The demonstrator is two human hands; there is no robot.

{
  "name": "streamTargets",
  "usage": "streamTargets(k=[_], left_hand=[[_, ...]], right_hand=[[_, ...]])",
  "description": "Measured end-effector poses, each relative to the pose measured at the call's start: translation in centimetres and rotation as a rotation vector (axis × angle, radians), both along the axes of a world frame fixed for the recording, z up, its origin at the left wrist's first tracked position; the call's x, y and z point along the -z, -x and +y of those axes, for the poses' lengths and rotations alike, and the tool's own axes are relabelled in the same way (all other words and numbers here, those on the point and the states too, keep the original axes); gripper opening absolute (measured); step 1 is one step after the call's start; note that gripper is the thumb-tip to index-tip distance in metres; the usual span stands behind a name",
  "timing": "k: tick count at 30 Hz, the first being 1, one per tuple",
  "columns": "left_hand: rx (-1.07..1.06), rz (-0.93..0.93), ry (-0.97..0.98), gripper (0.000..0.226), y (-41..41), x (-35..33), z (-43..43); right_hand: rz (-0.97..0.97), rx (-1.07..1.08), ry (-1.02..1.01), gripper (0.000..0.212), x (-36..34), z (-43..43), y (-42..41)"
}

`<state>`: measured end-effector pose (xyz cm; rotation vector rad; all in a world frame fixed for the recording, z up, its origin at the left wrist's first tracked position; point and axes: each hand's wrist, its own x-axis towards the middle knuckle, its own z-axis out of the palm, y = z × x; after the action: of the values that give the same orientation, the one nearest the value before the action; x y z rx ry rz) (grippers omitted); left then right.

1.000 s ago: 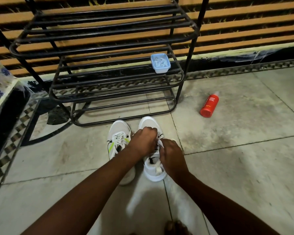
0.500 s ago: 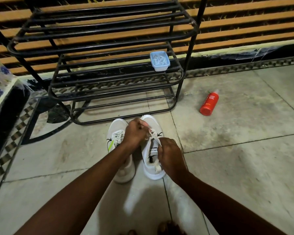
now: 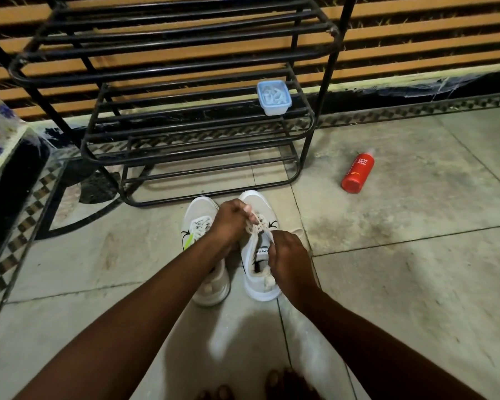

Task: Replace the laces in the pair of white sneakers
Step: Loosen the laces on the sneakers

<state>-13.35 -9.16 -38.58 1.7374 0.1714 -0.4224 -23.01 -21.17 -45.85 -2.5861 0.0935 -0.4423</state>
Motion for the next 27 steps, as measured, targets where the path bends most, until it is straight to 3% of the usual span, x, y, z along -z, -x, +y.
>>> streamTargets(k=[2, 4, 8, 11, 18, 20, 25, 27], left_hand=[[-0.089, 0.101, 0.041, 0.033, -0.6, -0.5, 0.0], [0.024, 0.063, -0.029, 0.030, -1.0, -1.2, 0.5], [0.492, -0.272, -0.506, 0.021, -1.5, -1.3, 1.8], [0.469, -0.388, -0.621, 0.009, -1.3, -0.7, 1.9], [0.367, -0.572, -0.759, 0.020, -0.4, 0.2, 1.7], [0.292, -0.564, -0.656, 0.023, -0.4, 0.2, 1.8], [-0.182, -0.141, 0.108, 0.016, -1.0, -1.2, 0.7], [-0.101, -0.183, 0.077, 0.020, -1.3, -1.2, 1.0]], right_hand=[[-0.008, 0.008, 0.009, 0.028, 0.1, 0.1, 0.0], [-0.015, 0.007, 0.008, 0.029, 0.0, 0.1, 0.1], [-0.008, 0.009, 0.004, 0.028, 0.0, -0.1, 0.2], [-0.010, 0.003, 0.053, 0.031, -0.1, 0.1, 0.1], [-0.049, 0.004, 0.066, 0.032, 0.1, 0.2, 0.0], [-0.039, 0.006, 0.072, 0.032, 0.1, 0.3, 0.0], [-0.013, -0.011, 0.082, 0.035, 0.2, 0.1, -0.1], [0.001, -0.014, 0.079, 0.037, 0.2, 0.2, 0.0]])
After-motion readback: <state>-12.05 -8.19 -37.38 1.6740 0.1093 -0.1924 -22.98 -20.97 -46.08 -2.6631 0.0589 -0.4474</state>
